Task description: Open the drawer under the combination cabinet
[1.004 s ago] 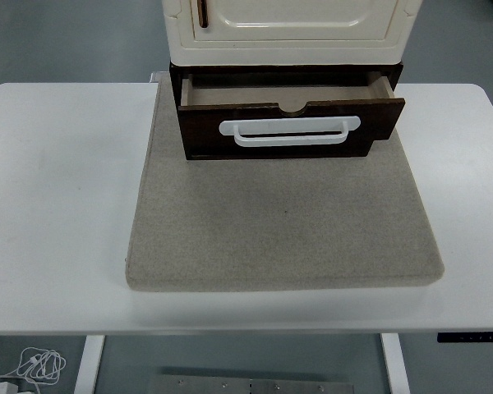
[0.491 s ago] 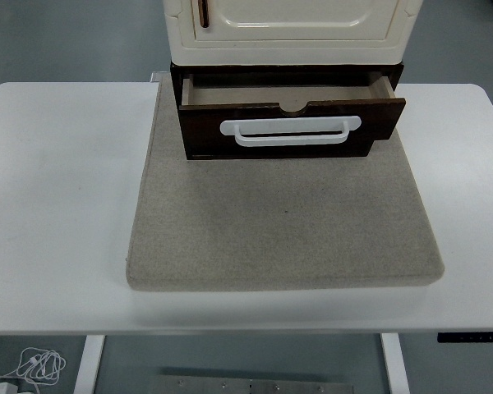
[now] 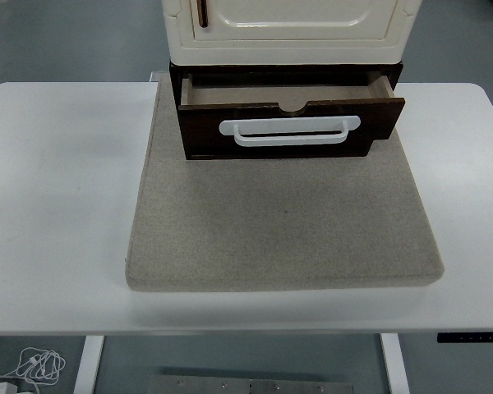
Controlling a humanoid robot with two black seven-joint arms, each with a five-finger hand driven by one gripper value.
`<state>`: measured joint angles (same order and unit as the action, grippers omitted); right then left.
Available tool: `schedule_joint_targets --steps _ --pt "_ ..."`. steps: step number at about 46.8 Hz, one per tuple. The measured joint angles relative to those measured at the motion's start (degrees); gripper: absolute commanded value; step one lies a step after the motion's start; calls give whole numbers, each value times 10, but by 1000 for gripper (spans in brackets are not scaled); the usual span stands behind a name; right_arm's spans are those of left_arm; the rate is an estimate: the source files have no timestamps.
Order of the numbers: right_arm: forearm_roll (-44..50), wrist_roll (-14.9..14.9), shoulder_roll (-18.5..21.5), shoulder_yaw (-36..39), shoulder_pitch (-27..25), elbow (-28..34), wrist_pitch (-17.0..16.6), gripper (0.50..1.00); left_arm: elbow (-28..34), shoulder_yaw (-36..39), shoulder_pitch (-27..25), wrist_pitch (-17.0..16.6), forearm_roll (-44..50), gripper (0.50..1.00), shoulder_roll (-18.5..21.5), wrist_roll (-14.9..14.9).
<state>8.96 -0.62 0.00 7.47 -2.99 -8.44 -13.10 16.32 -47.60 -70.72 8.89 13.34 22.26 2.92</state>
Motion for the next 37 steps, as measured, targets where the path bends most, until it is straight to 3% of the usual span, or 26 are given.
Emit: schedule_joint_targets --steps 9,27,37 --pt "1 0 0 0 -5 0 0 926 -16 -4 33 3 50 1000 -39 -2" --pt "1 0 0 0 -9 0 -3 926 -16 -4 93 110 85 1000 -75 -29" --pt "1 0 0 0 -9 0 -3 926 -17 -4 100 122 85 1000 -87 -59"
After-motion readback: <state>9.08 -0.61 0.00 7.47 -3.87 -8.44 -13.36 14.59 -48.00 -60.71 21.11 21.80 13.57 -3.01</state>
